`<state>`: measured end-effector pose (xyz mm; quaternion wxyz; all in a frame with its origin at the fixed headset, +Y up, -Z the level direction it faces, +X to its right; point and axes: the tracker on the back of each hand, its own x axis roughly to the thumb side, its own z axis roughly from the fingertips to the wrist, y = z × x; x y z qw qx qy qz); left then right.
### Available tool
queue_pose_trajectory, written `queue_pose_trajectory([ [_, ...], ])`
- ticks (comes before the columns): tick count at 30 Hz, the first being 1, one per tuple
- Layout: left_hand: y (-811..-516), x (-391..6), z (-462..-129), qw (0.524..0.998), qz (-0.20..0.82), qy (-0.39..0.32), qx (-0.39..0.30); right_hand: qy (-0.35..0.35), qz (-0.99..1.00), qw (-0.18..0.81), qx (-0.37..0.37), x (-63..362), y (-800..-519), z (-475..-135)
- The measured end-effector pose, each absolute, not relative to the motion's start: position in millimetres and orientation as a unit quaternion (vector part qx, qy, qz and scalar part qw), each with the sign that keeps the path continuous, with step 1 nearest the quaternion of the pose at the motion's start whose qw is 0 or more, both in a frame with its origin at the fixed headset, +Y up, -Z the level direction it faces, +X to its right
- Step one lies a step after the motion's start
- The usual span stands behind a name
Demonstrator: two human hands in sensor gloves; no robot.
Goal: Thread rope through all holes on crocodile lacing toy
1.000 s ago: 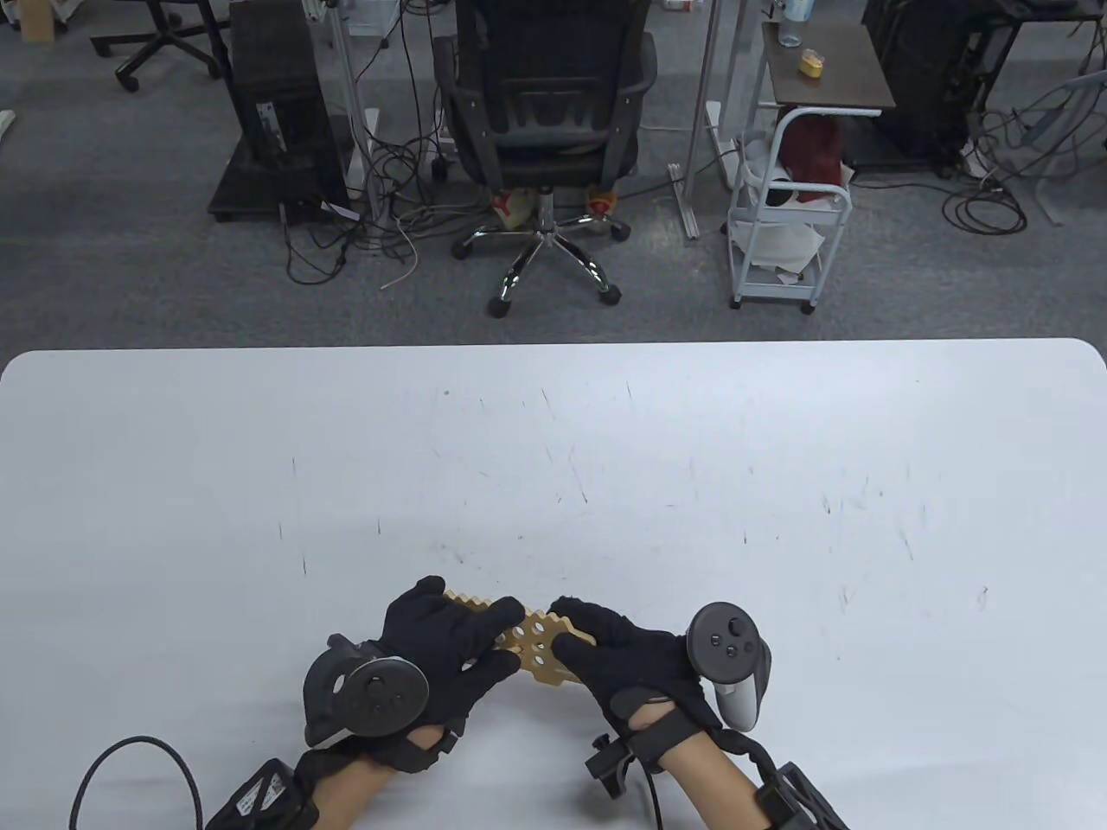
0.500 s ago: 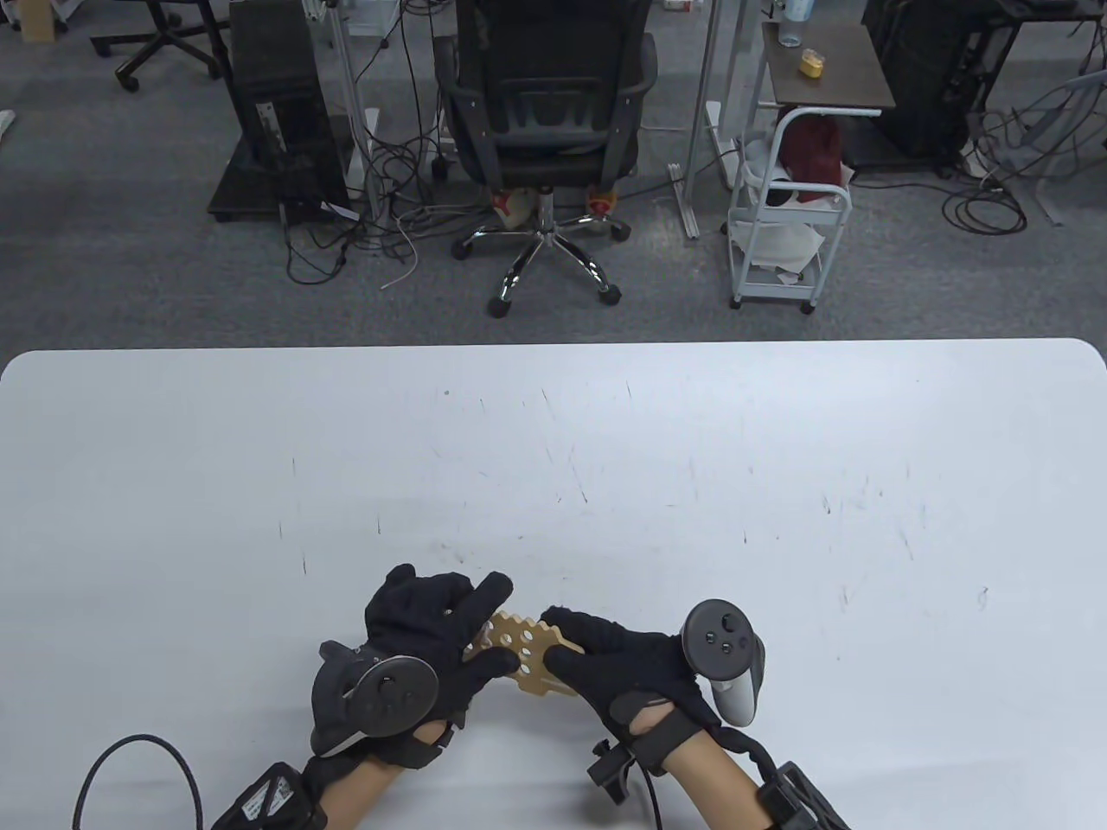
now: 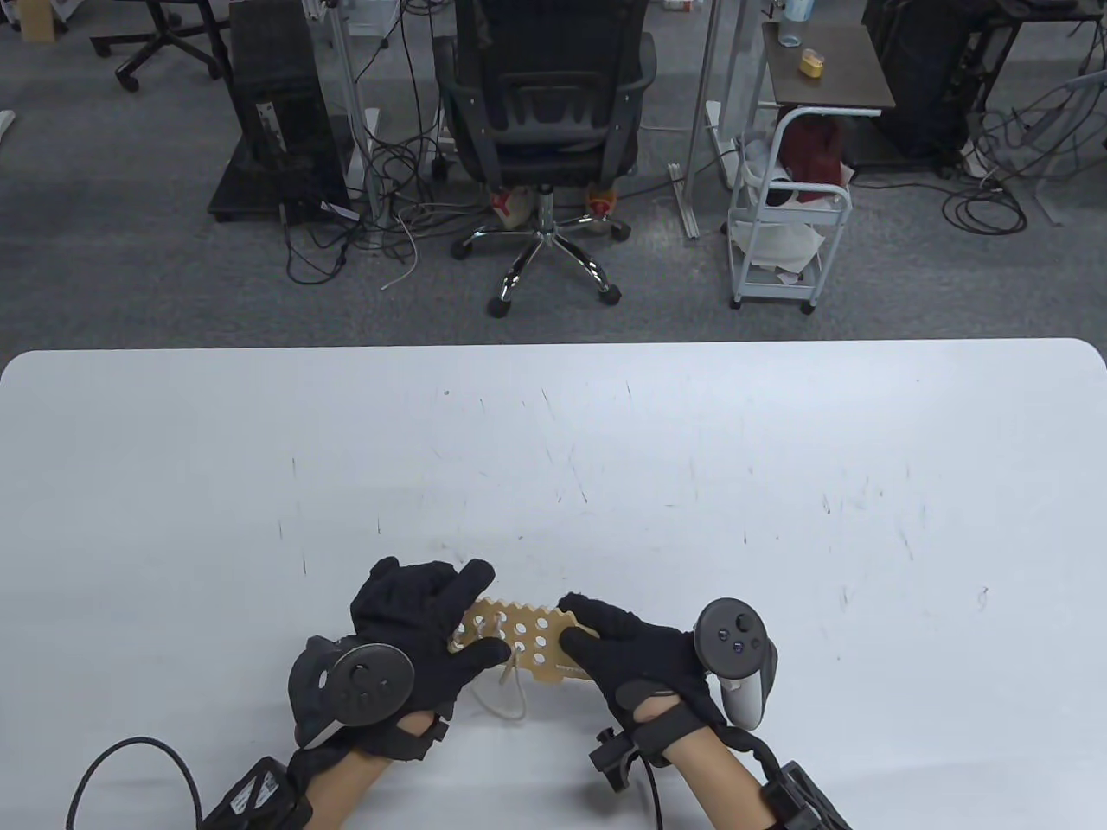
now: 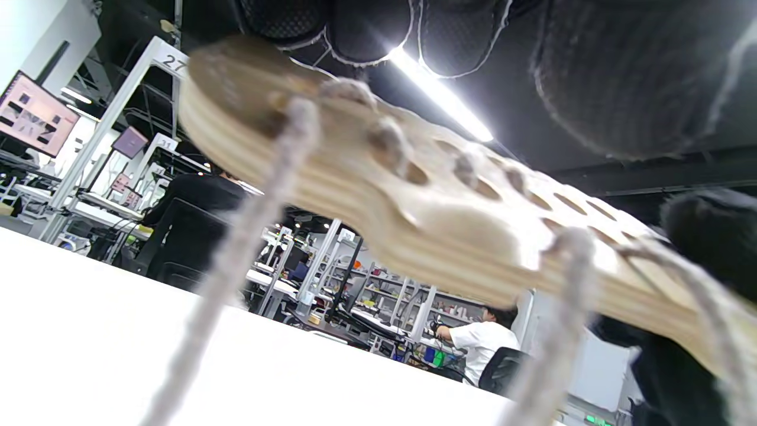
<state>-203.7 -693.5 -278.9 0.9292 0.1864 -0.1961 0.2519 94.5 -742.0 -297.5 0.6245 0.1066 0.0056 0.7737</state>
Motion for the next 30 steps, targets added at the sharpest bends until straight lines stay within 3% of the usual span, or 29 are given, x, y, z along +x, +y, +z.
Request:
queue_pose_trajectory([
  [9,-690.6,-243.1,-293.1,0.921,0.314,-0.125,0.196,0.005,0.767,0.636,0.09,98.8,-742.7,-298.2],
  [14,-701.1,-268.0,-304.5,0.883,0.44,-0.064,0.152,0.006,0.755,0.65,0.085,101.2,-742.6,-298.2],
  [20,-718.9,-280.8,-318.9,0.872,0.48,-0.032,0.09,0.017,0.737,0.67,0.087,100.8,-743.0,-298.2],
  [26,-732.6,-271.7,-327.2,0.889,0.455,-0.051,0.022,0.022,0.73,0.676,0.097,99.8,-742.6,-298.6],
  [30,-741.3,-253.9,-331.1,0.892,0.434,-0.119,-0.046,0.028,0.727,0.677,0.111,98.5,-742.6,-298.8],
])
